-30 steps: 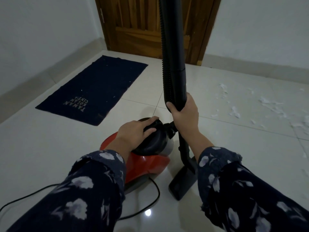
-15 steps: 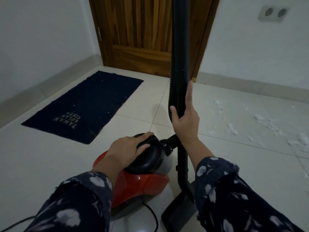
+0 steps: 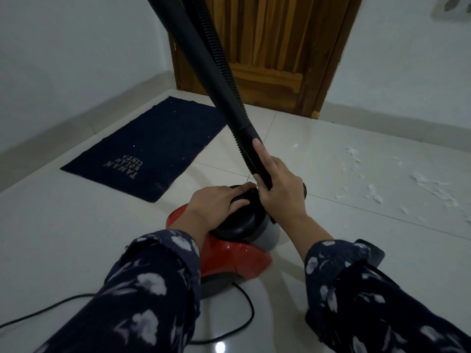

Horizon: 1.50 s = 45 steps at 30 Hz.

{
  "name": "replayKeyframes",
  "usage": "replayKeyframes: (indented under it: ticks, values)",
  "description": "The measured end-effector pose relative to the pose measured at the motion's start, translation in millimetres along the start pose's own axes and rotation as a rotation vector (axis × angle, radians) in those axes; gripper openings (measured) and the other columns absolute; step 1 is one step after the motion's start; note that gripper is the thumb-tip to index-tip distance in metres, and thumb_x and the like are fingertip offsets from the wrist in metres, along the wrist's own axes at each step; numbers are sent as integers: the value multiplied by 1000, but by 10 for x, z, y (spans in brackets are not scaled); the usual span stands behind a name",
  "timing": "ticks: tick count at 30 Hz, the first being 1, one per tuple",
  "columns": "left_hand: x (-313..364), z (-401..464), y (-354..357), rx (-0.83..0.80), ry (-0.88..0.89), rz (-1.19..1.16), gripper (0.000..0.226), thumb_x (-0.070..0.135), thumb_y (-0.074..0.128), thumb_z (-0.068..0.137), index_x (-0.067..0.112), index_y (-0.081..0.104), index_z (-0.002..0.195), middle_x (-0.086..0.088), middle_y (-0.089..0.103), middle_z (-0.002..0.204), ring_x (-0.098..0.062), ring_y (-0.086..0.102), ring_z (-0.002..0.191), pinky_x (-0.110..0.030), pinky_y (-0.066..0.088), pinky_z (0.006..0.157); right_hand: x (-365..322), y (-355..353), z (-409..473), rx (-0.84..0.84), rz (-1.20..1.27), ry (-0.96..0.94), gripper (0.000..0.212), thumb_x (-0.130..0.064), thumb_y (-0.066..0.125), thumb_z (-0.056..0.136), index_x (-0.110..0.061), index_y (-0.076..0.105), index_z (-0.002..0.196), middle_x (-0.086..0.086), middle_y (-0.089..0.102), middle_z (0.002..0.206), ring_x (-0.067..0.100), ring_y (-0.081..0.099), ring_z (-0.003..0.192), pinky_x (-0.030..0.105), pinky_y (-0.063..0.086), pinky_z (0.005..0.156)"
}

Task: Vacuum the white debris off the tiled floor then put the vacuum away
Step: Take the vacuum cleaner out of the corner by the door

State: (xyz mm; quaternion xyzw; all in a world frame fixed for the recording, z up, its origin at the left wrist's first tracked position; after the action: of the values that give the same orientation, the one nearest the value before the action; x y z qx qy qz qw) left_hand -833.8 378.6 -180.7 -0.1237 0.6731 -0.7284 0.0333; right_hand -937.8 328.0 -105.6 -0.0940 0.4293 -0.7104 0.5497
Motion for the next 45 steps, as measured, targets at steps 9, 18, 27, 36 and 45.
replayKeyframes:
  ticks: [9,18,27,36,45]
  values:
    - [20,-40,-52,-30,5,27,52,55,25,101,48,18,152,-4,64,113,-26,62,102,-43,51,83,-66,-43,-131,61,102,57,80,-13,58,88,-42,8,144,6,63,113,23,64,76,31,54,62]
    - [-21,-221,-250,161,-228,373,72,72,16,92,40,6,155,-8,47,135,-28,45,117,-48,38,88,-87,-28,-250,76,98,16,75,-13,56,88,-41,11,142,7,62,114,25,65,79,35,54,62]
    - [-316,-1544,698,-120,-620,-166,125,85,44,73,7,-3,157,-8,-8,165,-24,-1,152,-50,8,122,-206,97,-348,-14,36,-23,72,-13,55,87,-36,15,142,9,62,112,27,63,71,32,49,56]
    - [-410,-1495,561,-180,-612,-93,119,69,64,76,9,1,157,-8,4,165,-25,16,150,-39,26,118,-236,112,-358,-47,28,-16,74,-13,57,87,-34,14,143,10,63,108,25,63,72,28,47,59]
    - [-448,-1511,528,-196,-594,-74,115,76,56,77,14,2,158,-4,7,165,-28,25,147,-40,28,117,-236,126,-327,-79,25,3,75,-13,56,88,-36,12,143,9,63,111,26,64,76,33,53,61]
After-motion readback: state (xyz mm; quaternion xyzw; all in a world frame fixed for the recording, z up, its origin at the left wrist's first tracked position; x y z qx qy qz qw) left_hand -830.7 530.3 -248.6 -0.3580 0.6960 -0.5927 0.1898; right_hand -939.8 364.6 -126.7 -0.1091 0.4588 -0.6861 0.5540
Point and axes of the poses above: each hand's wrist, its own z-axis towards the middle knuckle, its own y-axis out of the palm, x = y × z, the point moved 9 cm from there along z, towards the middle knuckle
